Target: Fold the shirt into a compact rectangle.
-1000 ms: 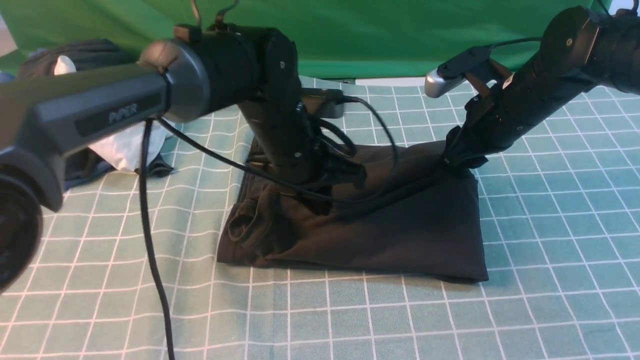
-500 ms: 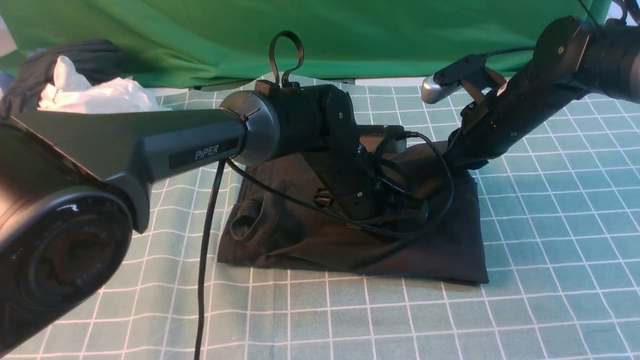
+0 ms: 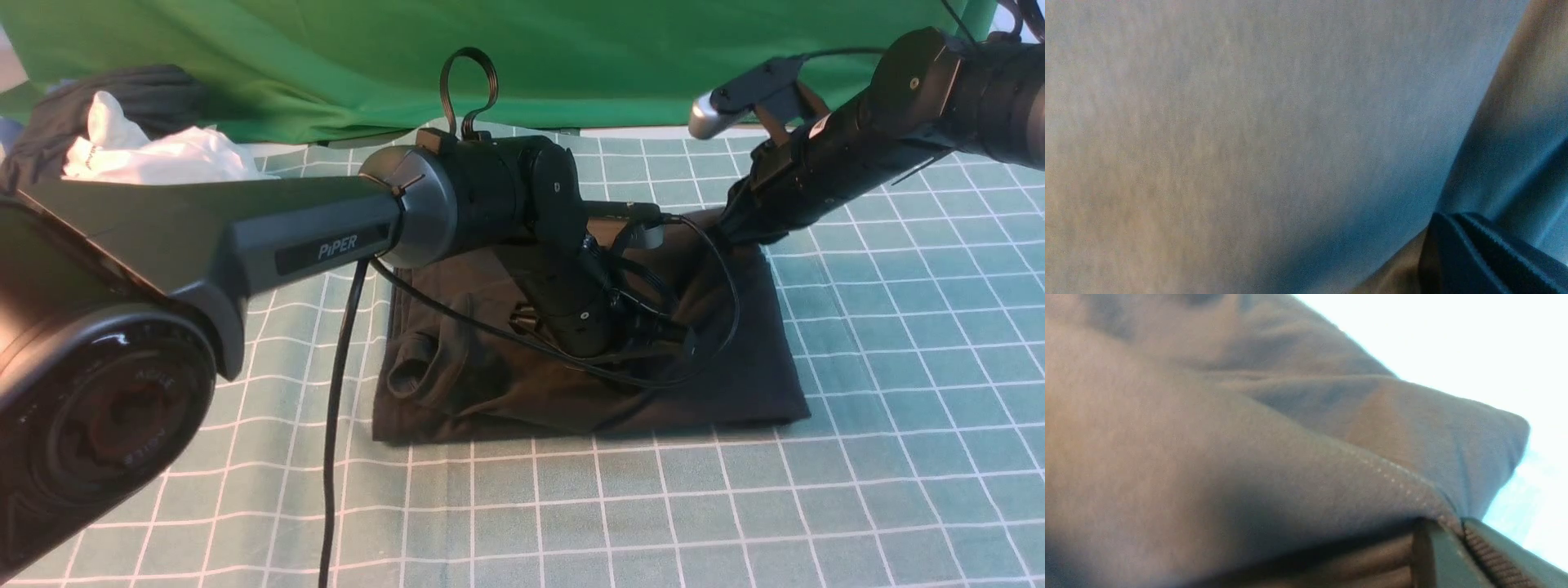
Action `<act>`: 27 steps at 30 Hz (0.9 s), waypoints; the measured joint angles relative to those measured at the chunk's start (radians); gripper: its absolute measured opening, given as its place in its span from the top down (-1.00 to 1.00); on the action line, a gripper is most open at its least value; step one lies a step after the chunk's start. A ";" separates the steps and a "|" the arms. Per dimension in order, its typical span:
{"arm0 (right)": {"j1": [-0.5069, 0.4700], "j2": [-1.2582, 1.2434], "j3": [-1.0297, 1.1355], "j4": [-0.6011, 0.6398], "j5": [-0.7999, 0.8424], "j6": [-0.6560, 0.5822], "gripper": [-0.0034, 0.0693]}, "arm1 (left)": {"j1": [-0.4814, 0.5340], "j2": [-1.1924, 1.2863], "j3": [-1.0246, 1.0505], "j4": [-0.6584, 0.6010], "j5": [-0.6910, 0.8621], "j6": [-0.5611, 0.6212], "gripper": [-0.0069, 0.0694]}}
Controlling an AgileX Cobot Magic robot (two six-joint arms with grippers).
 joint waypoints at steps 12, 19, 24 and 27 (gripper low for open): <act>-0.001 0.000 0.000 -0.019 -0.052 0.009 0.81 | 0.009 -0.034 -0.053 0.037 0.057 -0.002 0.79; -0.001 0.000 0.000 -0.021 -0.059 0.012 0.81 | 0.009 -0.137 -0.061 0.145 0.180 -0.023 0.79; -0.001 0.000 0.000 -0.021 -0.062 0.035 0.72 | 0.008 -0.173 -0.061 0.249 0.296 -0.061 0.79; -0.001 0.000 0.000 -0.021 -0.058 0.077 0.51 | 0.026 -0.173 -0.061 0.316 0.351 -0.156 0.79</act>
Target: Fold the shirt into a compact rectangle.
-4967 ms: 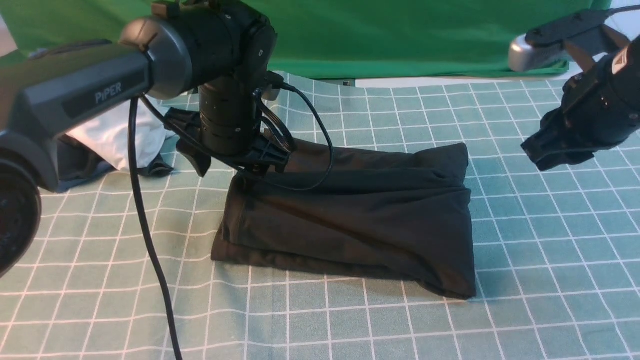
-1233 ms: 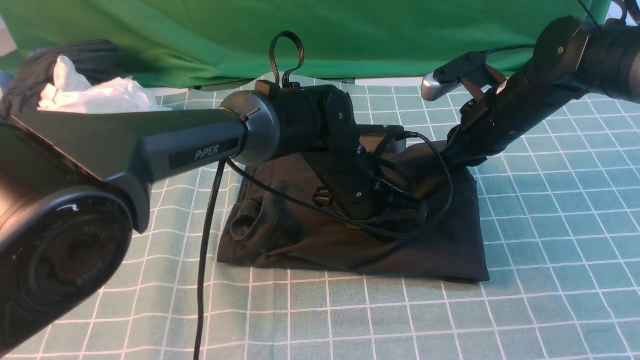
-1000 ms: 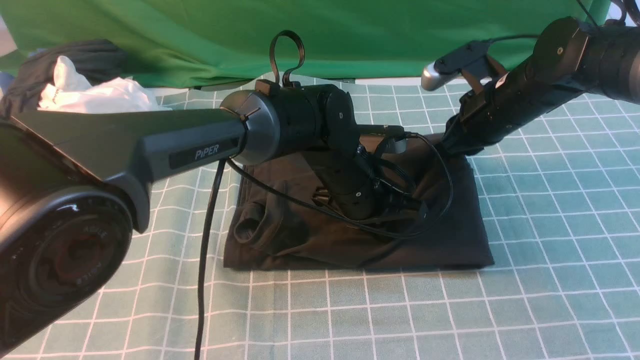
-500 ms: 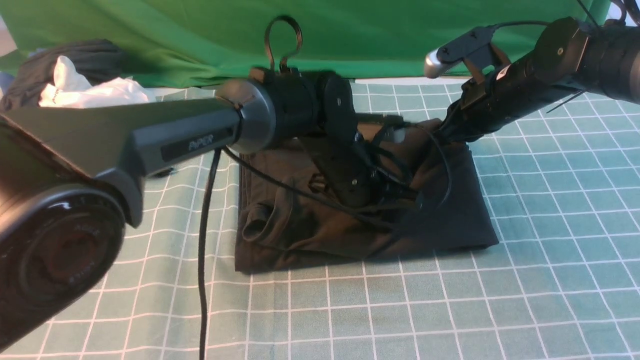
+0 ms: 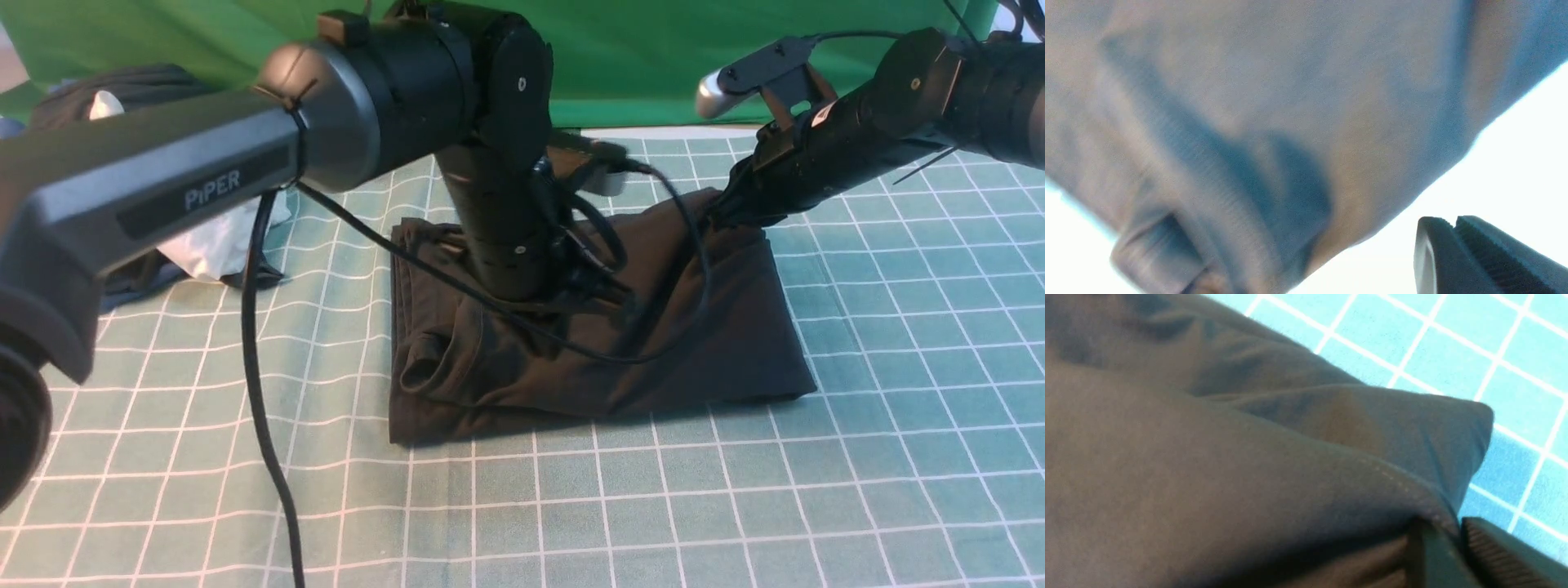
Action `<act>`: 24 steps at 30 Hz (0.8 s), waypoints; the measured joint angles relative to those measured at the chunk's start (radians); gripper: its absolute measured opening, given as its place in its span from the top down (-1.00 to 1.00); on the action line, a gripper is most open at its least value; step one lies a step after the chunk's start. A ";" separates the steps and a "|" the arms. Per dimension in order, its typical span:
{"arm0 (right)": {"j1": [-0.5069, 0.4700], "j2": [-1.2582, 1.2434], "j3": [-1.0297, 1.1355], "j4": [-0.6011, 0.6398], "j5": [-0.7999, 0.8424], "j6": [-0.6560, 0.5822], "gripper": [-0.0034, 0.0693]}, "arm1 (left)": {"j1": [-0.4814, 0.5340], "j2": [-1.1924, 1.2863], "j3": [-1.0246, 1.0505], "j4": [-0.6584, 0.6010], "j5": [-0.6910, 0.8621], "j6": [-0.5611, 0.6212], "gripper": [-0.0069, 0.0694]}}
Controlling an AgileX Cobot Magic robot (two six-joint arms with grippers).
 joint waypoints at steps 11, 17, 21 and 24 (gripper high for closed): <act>-0.065 -0.121 0.000 -0.030 0.239 0.138 -0.62 | 0.150 -0.008 0.112 -0.006 -0.090 -0.102 0.79; -0.142 -0.166 0.002 -0.040 0.403 0.184 -0.47 | 0.139 -0.011 0.119 -0.094 -0.180 -0.074 0.79; -0.184 -0.166 0.065 -0.041 0.504 0.187 -0.44 | 0.146 -0.013 0.118 -0.108 -0.194 -0.083 0.79; -0.180 -0.165 0.129 -0.012 0.520 0.154 -0.43 | 0.161 -0.013 0.103 -0.114 -0.185 -0.084 0.79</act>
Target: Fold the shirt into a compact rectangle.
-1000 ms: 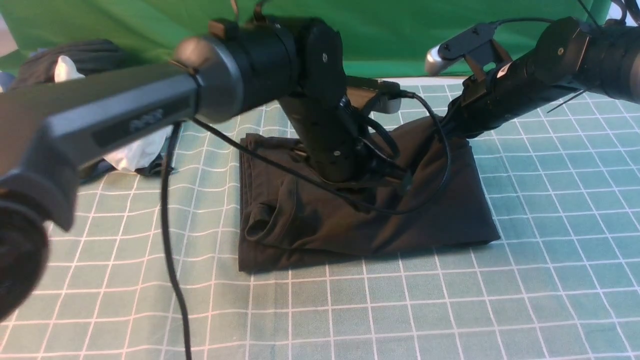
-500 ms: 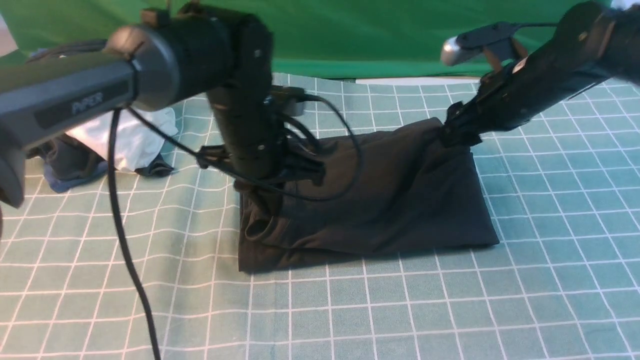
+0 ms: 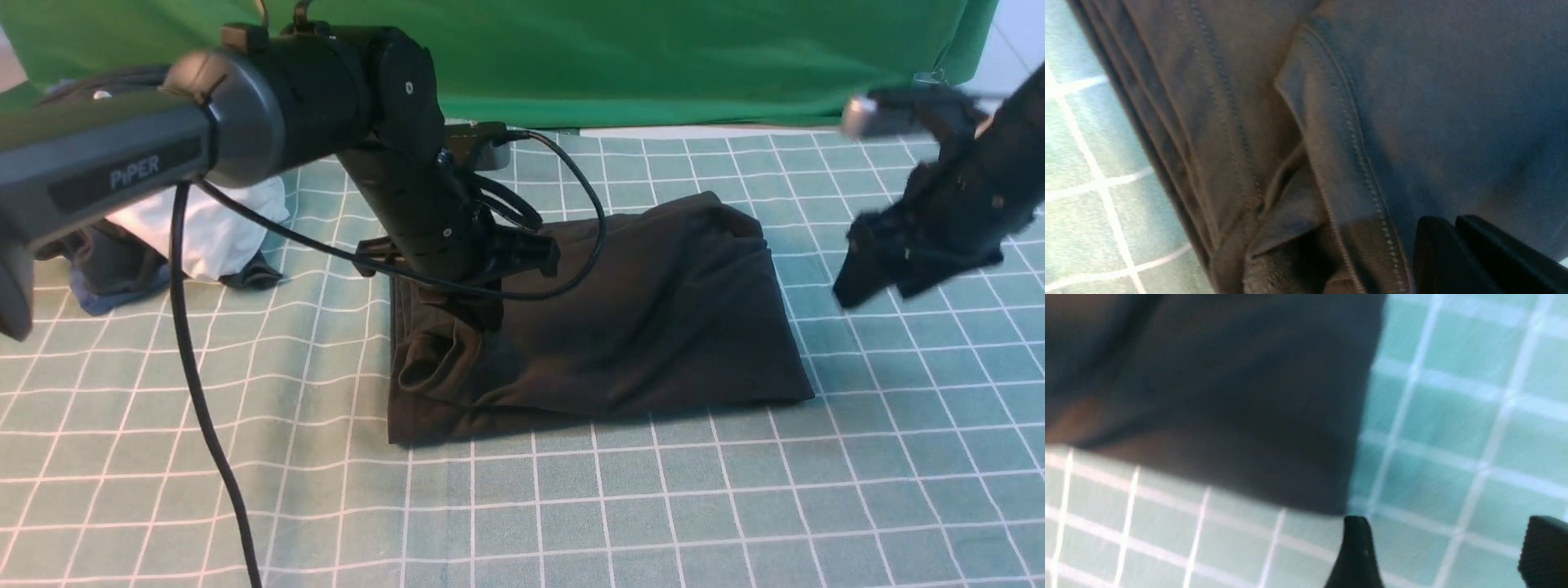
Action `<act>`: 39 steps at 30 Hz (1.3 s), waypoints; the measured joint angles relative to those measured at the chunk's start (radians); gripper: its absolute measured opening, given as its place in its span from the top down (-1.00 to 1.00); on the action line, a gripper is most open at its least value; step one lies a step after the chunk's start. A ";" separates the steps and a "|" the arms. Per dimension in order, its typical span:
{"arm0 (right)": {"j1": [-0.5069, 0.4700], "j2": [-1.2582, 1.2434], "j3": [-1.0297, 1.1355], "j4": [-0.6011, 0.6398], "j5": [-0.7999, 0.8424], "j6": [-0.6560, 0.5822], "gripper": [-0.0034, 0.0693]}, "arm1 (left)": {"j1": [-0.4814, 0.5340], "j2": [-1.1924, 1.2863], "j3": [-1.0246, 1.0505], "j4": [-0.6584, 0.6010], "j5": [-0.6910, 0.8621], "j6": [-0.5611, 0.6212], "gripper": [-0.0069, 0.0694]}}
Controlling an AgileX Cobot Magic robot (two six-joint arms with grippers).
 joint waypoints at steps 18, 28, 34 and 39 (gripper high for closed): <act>0.072 0.063 0.083 0.084 -0.116 -0.053 -0.43 | -0.017 0.287 -0.712 -0.125 0.224 0.088 0.79; 0.073 0.064 0.083 0.084 -0.105 -0.049 -0.43 | -0.027 0.268 -0.575 -0.037 0.229 0.059 0.79; 0.074 0.064 0.083 0.084 -0.104 -0.050 -0.43 | -0.022 0.134 -0.210 0.031 0.206 0.050 0.79; 0.077 0.064 0.083 0.084 -0.103 -0.051 -0.43 | -0.019 0.126 -0.060 0.048 0.143 0.046 0.79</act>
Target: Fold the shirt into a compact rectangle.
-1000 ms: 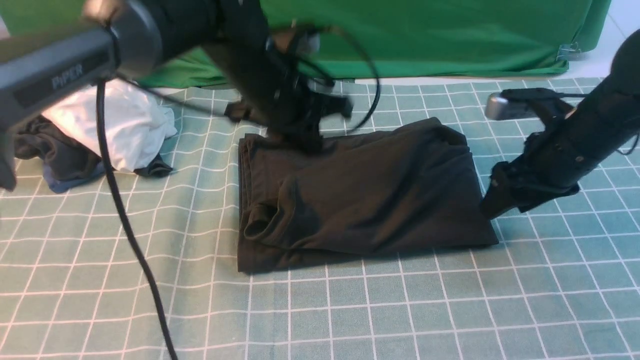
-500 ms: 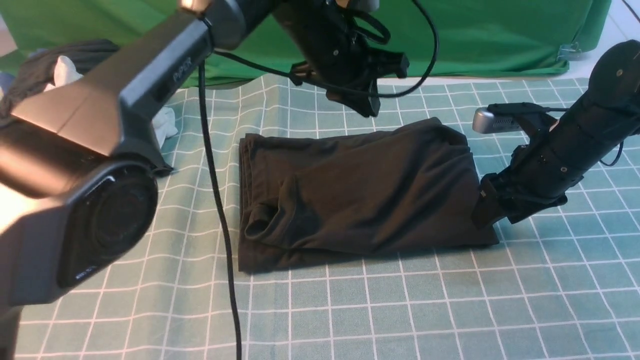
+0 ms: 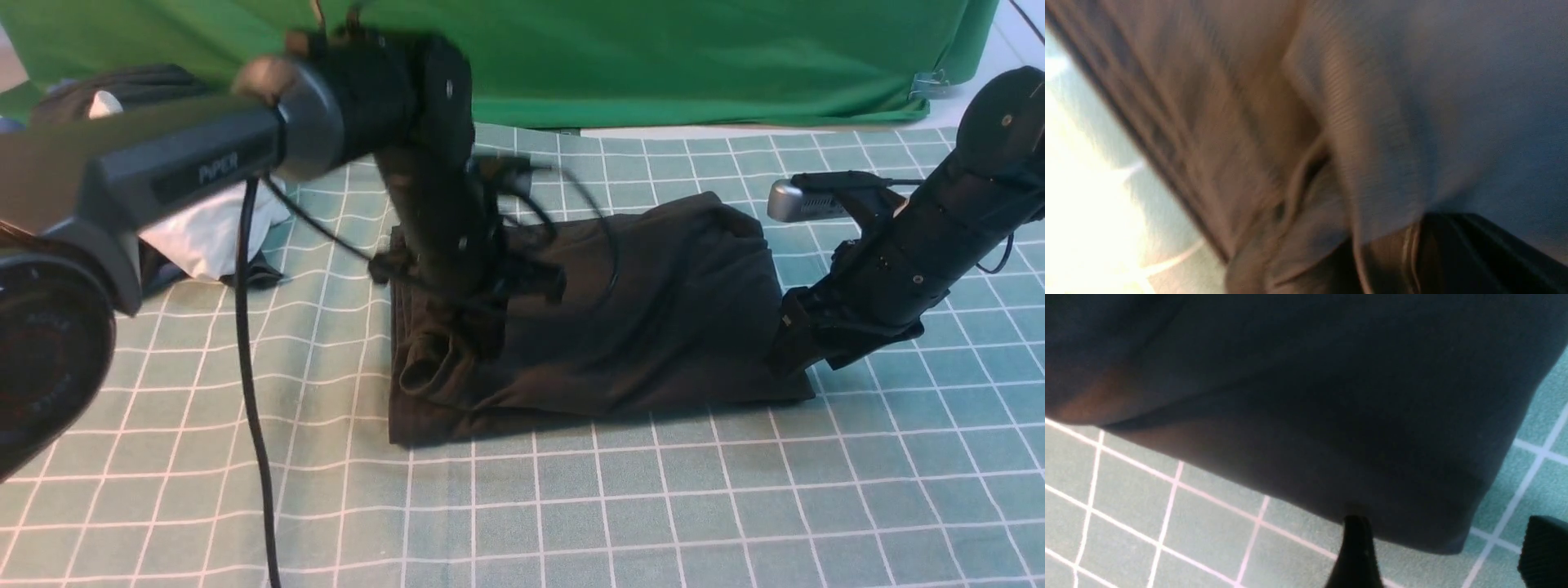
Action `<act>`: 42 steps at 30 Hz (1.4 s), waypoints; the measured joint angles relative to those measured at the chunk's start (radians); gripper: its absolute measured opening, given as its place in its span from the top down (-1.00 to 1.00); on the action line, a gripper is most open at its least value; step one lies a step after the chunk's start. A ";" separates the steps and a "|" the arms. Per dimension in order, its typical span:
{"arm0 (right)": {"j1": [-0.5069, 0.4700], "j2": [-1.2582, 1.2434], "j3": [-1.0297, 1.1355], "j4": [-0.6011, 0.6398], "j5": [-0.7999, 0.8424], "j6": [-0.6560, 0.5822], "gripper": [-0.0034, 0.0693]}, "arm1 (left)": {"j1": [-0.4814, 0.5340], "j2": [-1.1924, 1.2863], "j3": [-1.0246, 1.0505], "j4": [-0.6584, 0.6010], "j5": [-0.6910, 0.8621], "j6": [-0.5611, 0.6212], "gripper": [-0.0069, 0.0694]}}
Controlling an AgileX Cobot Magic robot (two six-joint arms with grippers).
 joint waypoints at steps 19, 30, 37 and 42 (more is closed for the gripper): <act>0.001 0.000 0.000 0.055 0.036 -0.006 -0.43 | 0.071 -0.162 0.177 0.006 -0.077 -0.002 0.79; 0.002 0.037 0.000 0.070 0.002 -0.012 -0.43 | 0.087 -0.279 0.387 0.046 -0.179 -0.078 0.79; 0.002 0.039 0.000 0.072 -0.001 -0.013 -0.43 | 0.087 -0.298 0.406 -0.005 -0.225 -0.098 0.61; 0.002 0.039 0.000 0.076 -0.001 -0.015 -0.43 | 0.087 -0.298 0.407 -0.008 -0.243 -0.092 -0.02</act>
